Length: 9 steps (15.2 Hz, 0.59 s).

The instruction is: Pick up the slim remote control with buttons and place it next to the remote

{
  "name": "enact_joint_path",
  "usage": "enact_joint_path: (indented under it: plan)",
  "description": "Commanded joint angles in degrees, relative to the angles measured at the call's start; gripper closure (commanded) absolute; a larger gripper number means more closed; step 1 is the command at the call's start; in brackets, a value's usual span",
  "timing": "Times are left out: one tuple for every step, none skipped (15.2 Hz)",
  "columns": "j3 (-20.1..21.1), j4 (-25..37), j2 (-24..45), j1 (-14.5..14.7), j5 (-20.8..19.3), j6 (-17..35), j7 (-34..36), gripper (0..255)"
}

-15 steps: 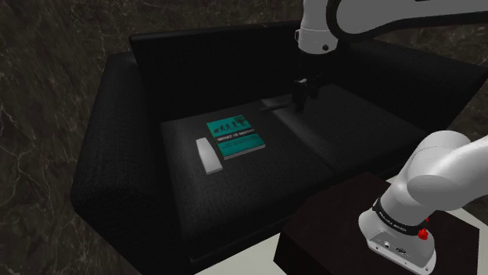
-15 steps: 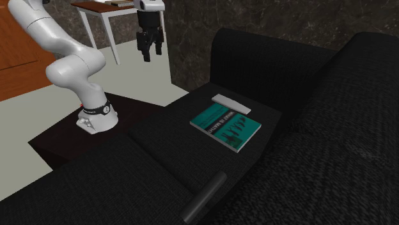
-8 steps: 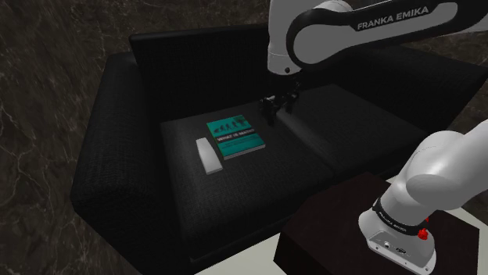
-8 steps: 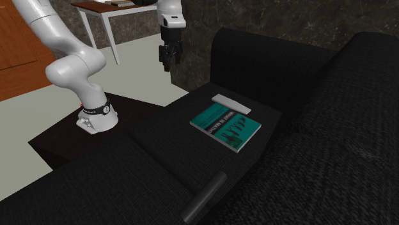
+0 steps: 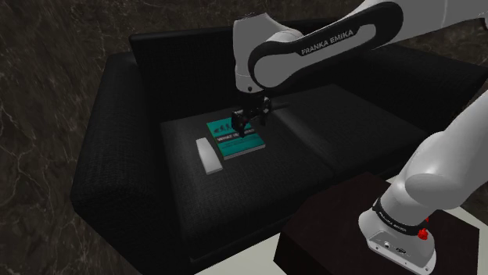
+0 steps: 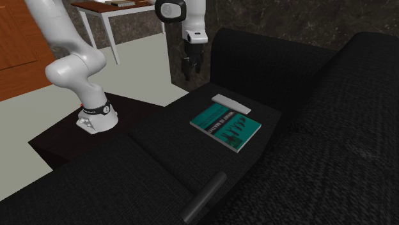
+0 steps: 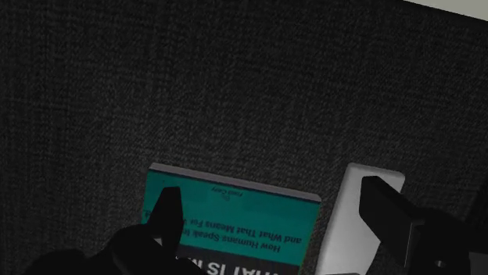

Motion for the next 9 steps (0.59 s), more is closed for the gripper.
enact_joint_path:
  plan:
    - [0.97, 2.89, 5.25, -0.11, -1.86, 2.11, 3.59, 0]
    - [1.26, 4.37, 7.62, 0.00, -2.82, 2.82, 5.27, 0]
    - [1.46, 5.94, 10.00, 0.19, -3.81, 3.45, 6.94, 0]
    - [1.58, 7.59, 12.39, 0.43, -4.84, 4.00, 8.59, 0]
    - [1.60, 9.33, 14.79, 0.77, -5.87, 4.46, 10.19, 0]
    - [1.55, 11.15, 17.19, 1.15, -6.90, 4.85, 11.75, 0]
    - [1.39, 13.05, 19.58, 1.64, -7.89, 5.15, 13.24, 0]
    - [1.18, 15.05, 21.97, 2.16, -8.85, 5.37, 14.67, 0]
    - [0.89, 17.13, 24.34, 2.74, -9.75, 5.52, 16.02, 0]
